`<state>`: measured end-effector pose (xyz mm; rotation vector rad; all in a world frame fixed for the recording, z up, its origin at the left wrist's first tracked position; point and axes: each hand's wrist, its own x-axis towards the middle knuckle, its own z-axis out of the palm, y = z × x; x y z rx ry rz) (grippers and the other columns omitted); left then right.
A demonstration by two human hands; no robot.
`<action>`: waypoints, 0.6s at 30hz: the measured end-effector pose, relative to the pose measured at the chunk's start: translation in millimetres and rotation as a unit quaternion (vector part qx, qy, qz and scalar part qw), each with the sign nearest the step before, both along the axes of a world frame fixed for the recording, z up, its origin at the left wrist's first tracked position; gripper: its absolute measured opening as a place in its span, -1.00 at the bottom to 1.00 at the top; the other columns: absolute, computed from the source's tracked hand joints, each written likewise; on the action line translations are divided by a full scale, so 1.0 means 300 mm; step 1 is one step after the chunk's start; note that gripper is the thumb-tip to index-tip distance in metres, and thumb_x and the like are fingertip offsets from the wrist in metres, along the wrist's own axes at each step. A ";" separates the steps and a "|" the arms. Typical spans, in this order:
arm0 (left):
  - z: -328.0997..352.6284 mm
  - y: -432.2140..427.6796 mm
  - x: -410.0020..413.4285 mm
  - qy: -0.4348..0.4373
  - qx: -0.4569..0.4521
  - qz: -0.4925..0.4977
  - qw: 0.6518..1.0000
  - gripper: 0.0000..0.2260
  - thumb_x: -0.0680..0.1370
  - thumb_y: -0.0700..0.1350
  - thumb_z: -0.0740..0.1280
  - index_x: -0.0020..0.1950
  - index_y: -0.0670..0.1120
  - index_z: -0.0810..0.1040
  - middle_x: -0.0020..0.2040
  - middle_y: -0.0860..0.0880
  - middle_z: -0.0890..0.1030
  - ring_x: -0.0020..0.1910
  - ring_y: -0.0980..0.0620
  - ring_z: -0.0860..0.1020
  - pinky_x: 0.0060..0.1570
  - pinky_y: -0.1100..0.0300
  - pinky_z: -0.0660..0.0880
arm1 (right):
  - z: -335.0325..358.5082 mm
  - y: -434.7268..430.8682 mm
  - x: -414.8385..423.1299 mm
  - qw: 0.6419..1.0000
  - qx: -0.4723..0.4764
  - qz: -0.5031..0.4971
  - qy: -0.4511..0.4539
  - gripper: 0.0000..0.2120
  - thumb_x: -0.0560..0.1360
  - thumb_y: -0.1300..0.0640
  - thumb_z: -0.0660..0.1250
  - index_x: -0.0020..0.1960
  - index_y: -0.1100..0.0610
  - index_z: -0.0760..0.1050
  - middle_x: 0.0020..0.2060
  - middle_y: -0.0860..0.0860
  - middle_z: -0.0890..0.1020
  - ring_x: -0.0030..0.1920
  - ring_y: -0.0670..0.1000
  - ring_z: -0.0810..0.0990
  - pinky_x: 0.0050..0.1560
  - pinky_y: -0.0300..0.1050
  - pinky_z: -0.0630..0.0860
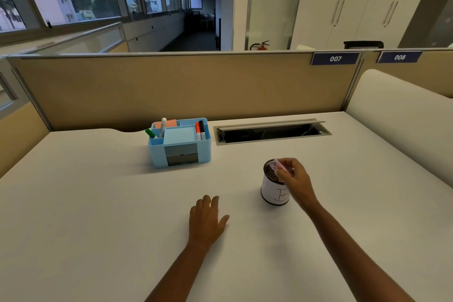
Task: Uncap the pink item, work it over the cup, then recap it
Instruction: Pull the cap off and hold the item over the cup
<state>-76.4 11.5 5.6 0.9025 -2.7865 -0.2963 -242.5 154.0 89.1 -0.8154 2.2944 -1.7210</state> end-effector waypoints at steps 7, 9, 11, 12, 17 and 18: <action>0.110 0.077 -0.187 0.127 0.135 -0.003 0.983 -0.40 0.50 0.14 0.23 0.42 -0.13 0.16 0.41 -0.11 0.31 0.37 -0.06 0.30 0.32 0.05 0.32 | 0.044 0.036 -0.120 0.994 0.098 -0.035 0.033 -0.76 0.46 0.25 0.31 0.10 0.32 0.54 0.06 0.28 0.62 -0.05 0.09 0.52 -0.14 -0.10 0.48; 0.149 0.106 -0.251 0.140 0.170 -0.011 0.975 -0.38 0.49 0.14 0.25 0.43 -0.13 0.15 0.44 -0.11 0.28 0.39 -0.08 0.29 0.31 0.02 0.34 | 0.048 0.037 -0.139 0.992 0.120 -0.034 0.026 -0.76 0.48 0.25 0.29 0.11 0.34 0.53 0.03 0.32 0.63 -0.07 0.14 0.54 -0.20 -0.12 0.47; 0.177 0.134 -0.307 0.140 0.200 -0.024 0.970 -0.33 0.47 0.15 0.28 0.44 -0.12 0.11 0.48 -0.11 0.22 0.42 -0.09 0.25 0.33 0.00 0.33 | 0.049 0.033 -0.152 0.989 0.143 -0.035 0.013 -0.73 0.48 0.24 0.28 0.14 0.35 0.51 0.07 0.32 0.61 0.01 0.21 0.56 -0.06 0.01 0.50; 0.187 0.146 -0.330 0.132 0.210 -0.031 0.968 -0.30 0.46 0.16 0.29 0.45 -0.12 0.08 0.49 -0.11 0.18 0.44 -0.10 0.21 0.34 -0.02 0.31 | 0.051 0.031 -0.156 0.987 0.156 -0.035 0.009 -0.71 0.47 0.23 0.30 0.16 0.34 0.49 0.09 0.30 0.60 0.06 0.23 0.56 0.00 0.04 0.50; 0.203 0.175 -0.411 0.082 0.240 -0.035 0.967 -0.21 0.43 0.18 0.32 0.46 -0.14 0.01 0.52 -0.11 0.10 0.48 -0.10 0.12 0.38 -0.07 0.26 | 0.065 0.019 -0.167 0.980 0.192 -0.040 0.008 -0.64 0.40 0.22 0.41 0.14 0.32 0.46 0.10 0.28 0.58 -0.02 0.13 0.52 -0.21 -0.20 0.45; 0.203 0.176 -0.422 0.078 0.250 -0.028 0.965 -0.21 0.43 0.18 0.32 0.46 -0.15 0.02 0.51 -0.11 0.12 0.47 -0.10 0.12 0.38 -0.07 0.26 | 0.070 0.016 -0.171 0.979 0.200 -0.041 0.013 -0.66 0.39 0.23 0.41 0.12 0.32 0.46 0.09 0.28 0.58 -0.05 0.09 0.49 -0.27 -0.26 0.41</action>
